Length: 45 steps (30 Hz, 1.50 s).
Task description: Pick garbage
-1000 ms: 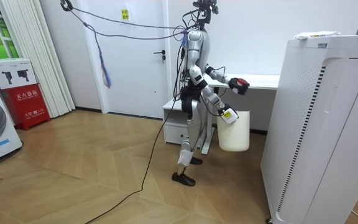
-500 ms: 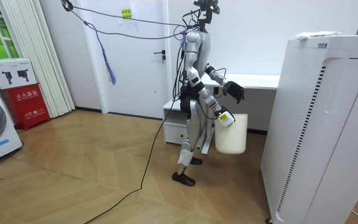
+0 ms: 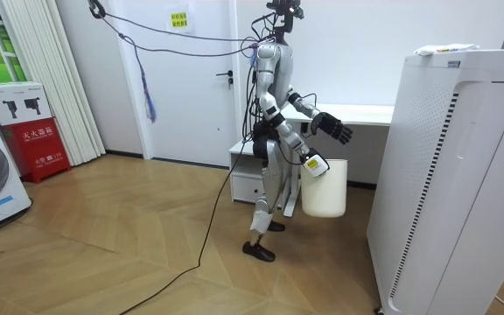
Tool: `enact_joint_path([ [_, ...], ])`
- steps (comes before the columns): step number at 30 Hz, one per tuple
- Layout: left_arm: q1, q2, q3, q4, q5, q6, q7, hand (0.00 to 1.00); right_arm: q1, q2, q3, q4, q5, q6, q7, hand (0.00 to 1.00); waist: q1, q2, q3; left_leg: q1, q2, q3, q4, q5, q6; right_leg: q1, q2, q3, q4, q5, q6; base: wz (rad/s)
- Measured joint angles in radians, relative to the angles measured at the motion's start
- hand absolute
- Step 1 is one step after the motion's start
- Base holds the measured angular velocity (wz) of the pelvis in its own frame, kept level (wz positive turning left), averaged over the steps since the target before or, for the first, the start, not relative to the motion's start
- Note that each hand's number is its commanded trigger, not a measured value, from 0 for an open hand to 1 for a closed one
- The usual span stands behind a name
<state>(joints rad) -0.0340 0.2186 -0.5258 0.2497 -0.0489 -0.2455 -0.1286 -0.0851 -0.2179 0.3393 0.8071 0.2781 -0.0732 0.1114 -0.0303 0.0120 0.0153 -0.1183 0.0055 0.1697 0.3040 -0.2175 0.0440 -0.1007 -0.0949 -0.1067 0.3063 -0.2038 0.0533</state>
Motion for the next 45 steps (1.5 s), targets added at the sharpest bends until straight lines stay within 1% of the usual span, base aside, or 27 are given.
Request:
enact_joint_path([
  [3,0.0,-0.001,0.025,-0.034,0.072,-0.005,0.03,0.0,0.001,0.001,-0.006,-0.003,-0.005,0.0,-0.002,1.0,-0.001,-0.003,-0.0004,0.014,0.0,0.005,-0.002,0.0,0.0,0.012,0.0,0.001,-0.001,0.0,0.0,-0.04],
  [5,0.009,0.002,0.058,-0.088,0.144,-0.006,0.054,0.0,0.01,0.0,-0.019,-0.004,-0.006,-0.012,-0.005,1.0,0.0,-0.005,-0.0012,0.023,0.0,0.008,-0.008,0.0,0.0,0.016,0.001,0.006,-0.001,0.0,0.0,-0.06],
  [7,0.009,0.002,0.079,-0.114,0.163,-0.009,0.08,0.0,0.014,0.001,-0.033,-0.008,-0.006,-0.014,-0.011,1.0,0.0,-0.004,-0.0014,0.029,0.0,0.013,-0.012,0.0,0.0,0.017,0.001,0.012,0.0,0.0,0.0,-0.1],
  [10,0.01,0.001,0.099,-0.143,0.227,-0.018,0.138,0.0,0.052,-0.002,-0.052,-0.048,-0.005,-0.034,-0.035,1.0,0.0,-0.007,-0.0025,0.045,-0.001,0.021,-0.02,0.0,0.0,0.025,0.001,0.021,0.0,0.0,0.0,-0.09],
  [11,0.01,0.001,0.104,-0.161,0.279,-0.02,0.165,0.0,0.073,-0.002,-0.059,-0.058,-0.005,-0.043,-0.04,1.0,-0.001,-0.01,-0.0043,0.052,-0.002,0.021,-0.023,0.0,0.0,0.03,0.001,0.021,-0.001,0.0,0.0,0.0],
  [12,0.01,0.0,0.109,-0.168,0.304,-0.025,0.177,0.0,0.079,-0.002,-0.062,-0.059,-0.005,-0.044,-0.042,1.0,-0.003,-0.011,-0.0051,0.055,-0.002,0.022,-0.027,0.0,0.0,0.032,0.001,0.02,-0.002,0.0,0.0,-0.04],
  [13,0.009,-0.003,0.123,-0.173,0.356,-0.042,0.209,0.0,0.091,0.004,-0.071,-0.061,-0.003,-0.044,-0.045,1.0,-0.005,-0.012,-0.0061,0.061,-0.002,0.024,-0.031,0.0,0.0,0.036,0.001,0.02,-0.005,0.0,0.0,-0.08],
  [15,0.009,-0.009,0.145,-0.185,0.424,-0.046,0.273,0.0,0.117,0.008,-0.087,-0.081,-0.004,-0.044,-0.054,1.0,-0.005,-0.012,-0.0068,0.075,0.0,0.036,-0.031,0.0,0.0,0.043,0.001,0.026,-0.009,0.0,0.0,-0.14],
  [16,0.009,-0.009,0.151,-0.189,0.436,-0.046,0.284,0.0,0.121,0.008,-0.087,-0.082,-0.003,-0.044,-0.056,1.0,-0.005,-0.012,-0.0073,0.08,0.001,0.038,-0.031,-0.001,0.0,0.044,0.002,0.027,-0.01,0.0,0.0,-0.18],
  [19,0.003,-0.015,0.195,-0.226,0.509,-0.053,0.349,0.0,0.125,0.016,-0.098,-0.083,-0.002,-0.044,-0.057,1.0,-0.006,-0.012,-0.0077,0.089,0.007,0.061,-0.031,-0.003,-0.002,0.032,0.003,0.027,0.006,0.0,0.0,-0.24],
  [21,0.002,-0.02,0.23,-0.241,0.56,-0.072,0.409,0.0,0.126,0.02,-0.099,-0.081,-0.002,-0.044,-0.054,1.0,0.007,-0.01,-0.0069,0.106,0.017,0.1,-0.033,-0.01,-0.005,0.028,0.007,0.028,0.01,0.005,-0.007,-0.49],
  [24,0.002,-0.022,0.255,-0.249,0.609,-0.083,0.479,0.0,0.128,0.028,-0.099,-0.08,-0.004,-0.044,-0.043,1.0,0.008,-0.009,-0.0065,0.131,0.026,0.132,-0.049,-0.015,-0.009,0.029,0.011,0.017,0.011,0.013,-0.013,-0.4],
  [27,0.002,-0.018,0.26,-0.272,0.636,-0.097,0.545,0.0,0.133,0.028,-0.099,-0.08,0.01,-0.044,-0.042,1.0,0.007,-0.007,-0.0056,0.14,0.034,0.149,-0.053,-0.017,-0.012,0.029,0.013,-0.005,0.008,0.02,-0.017,-0.22],
  [30,-0.003,-0.011,0.26,-0.278,0.656,-0.114,0.6,0.0,0.137,0.025,-0.098,-0.079,0.031,-0.044,-0.044,1.0,0.007,-0.007,-0.0054,0.141,0.041,0.155,-0.053,-0.019,-0.016,0.03,0.02,-0.006,0.001,0.024,-0.02,-0.11],
  [32,-0.005,-0.01,0.276,-0.279,0.686,-0.114,0.632,0.0,0.138,0.023,-0.098,-0.066,0.031,-0.044,-0.042,1.0,0.014,-0.005,-0.0046,0.153,0.052,0.173,-0.05,-0.024,-0.024,0.032,0.03,-0.002,0.002,0.025,-0.023,-0.26],
  [34,-0.004,-0.008,0.293,-0.279,0.709,-0.115,0.65,0.0,0.138,0.023,-0.098,-0.065,0.031,-0.044,-0.041,1.0,0.035,-0.003,-0.0028,0.162,0.06,0.186,-0.046,-0.029,-0.033,0.029,0.035,-0.017,0.004,0.025,-0.028,-0.4],
  [35,-0.004,-0.005,0.295,-0.279,0.708,-0.115,0.663,0.0,0.139,0.022,-0.097,-0.065,0.032,-0.044,-0.04,1.0,0.038,-0.001,-0.0012,0.164,0.073,0.186,-0.028,-0.042,-0.04,0.028,0.035,-0.062,0.01,0.024,-0.037,-0.37],
  [36,-0.004,-0.004,0.299,-0.279,0.708,-0.115,0.673,0.0,0.14,0.023,-0.095,-0.065,0.028,-0.044,-0.037,1.0,0.043,0.001,0.0005,0.163,0.089,0.186,0.003,-0.061,-0.048,0.028,0.038,-0.094,0.027,0.016,-0.05,-0.34],
  [37,-0.004,-0.004,0.303,-0.278,0.711,-0.115,0.677,0.0,0.139,0.024,-0.095,-0.065,0.026,-0.044,-0.034,1.0,0.047,0.001,0.0008,0.161,0.096,0.187,0.023,-0.071,-0.052,0.028,0.041,-0.1,0.038,0.007,-0.055,-0.35],
  [38,-0.004,-0.005,0.313,-0.278,0.717,-0.115,0.687,0.0,0.138,0.024,-0.095,-0.064,0.024,-0.044,-0.029,1.0,0.051,0.001,0.0017,0.144,0.119,0.186,0.103,-0.096,-0.06,0.026,0.044,-0.108,0.067,-0.016,-0.064,-0.27],
  [39,-0.005,-0.005,0.319,-0.278,0.716,-0.115,0.69,0.0,0.138,0.025,-0.093,-0.061,0.024,-0.044,-0.027,1.0,0.05,-0.002,0.0046,0.127,0.131,0.184,0.158,-0.101,-0.066,0.026,0.044,-0.112,0.08,-0.03,-0.068,-0.29],
  [40,-0.004,-0.005,0.325,-0.276,0.708,-0.115,0.697,0.0,0.14,0.024,-0.089,-0.045,0.029,-0.047,-0.024,1.0,0.052,-0.003,0.0052,0.086,0.158,0.178,0.296,-0.101,-0.067,0.034,0.046,-0.113,0.103,-0.052,-0.076,-0.34],
  [41,-0.007,-0.004,0.327,-0.277,0.708,-0.118,0.708,0.0,0.138,0.018,-0.088,-0.025,0.036,-0.049,-0.024,1.0,0.067,0.006,0.0047,0.041,0.188,0.152,0.43,-0.09,-0.069,0.035,0.059,-0.101,0.133,-0.078,-0.087,-0.44],
  [42,-0.007,-0.003,0.328,-0.277,0.706,-0.125,0.716,0.0,0.139,0.015,-0.085,-0.008,0.038,-0.049,-0.027,1.0,0.069,0.011,0.0039,-0.007,0.201,0.095,0.543,-0.057,-0.069,0.037,0.065,-0.089,0.162,-0.094,-0.097,-0.38],
  [43,-0.007,-0.003,0.33,-0.277,0.707,-0.127,0.722,0.0,0.139,0.015,-0.085,-0.003,0.038,-0.049,-0.027,1.0,0.066,0.007,0.0065,-0.031,0.206,0.074,0.585,-0.03,-0.069,0.041,0.067,-0.083,0.17,-0.102,-0.102,-0.23],
  [44,-0.006,-0.006,0.331,-0.277,0.707,-0.134,0.736,0.0,0.141,0.014,-0.085,0.004,0.036,-0.049,-0.029,1.0,0.068,-0.005,0.0102,-0.073,0.206,0.052,0.642,0.008,-0.071,0.05,0.069,-0.065,0.18,-0.114,-0.109,-0.08],
  [45,-0.009,-0.011,0.33,-0.277,0.71,-0.146,0.75,0.0,0.141,0.013,-0.089,0.004,0.035,-0.049,-0.03,1.0,0.065,-0.003,0.0097,-0.11,0.183,0.024,0.615,-0.019,-0.063,0.047,0.069,-0.057,0.18,-0.117,-0.111,-0.09],
])
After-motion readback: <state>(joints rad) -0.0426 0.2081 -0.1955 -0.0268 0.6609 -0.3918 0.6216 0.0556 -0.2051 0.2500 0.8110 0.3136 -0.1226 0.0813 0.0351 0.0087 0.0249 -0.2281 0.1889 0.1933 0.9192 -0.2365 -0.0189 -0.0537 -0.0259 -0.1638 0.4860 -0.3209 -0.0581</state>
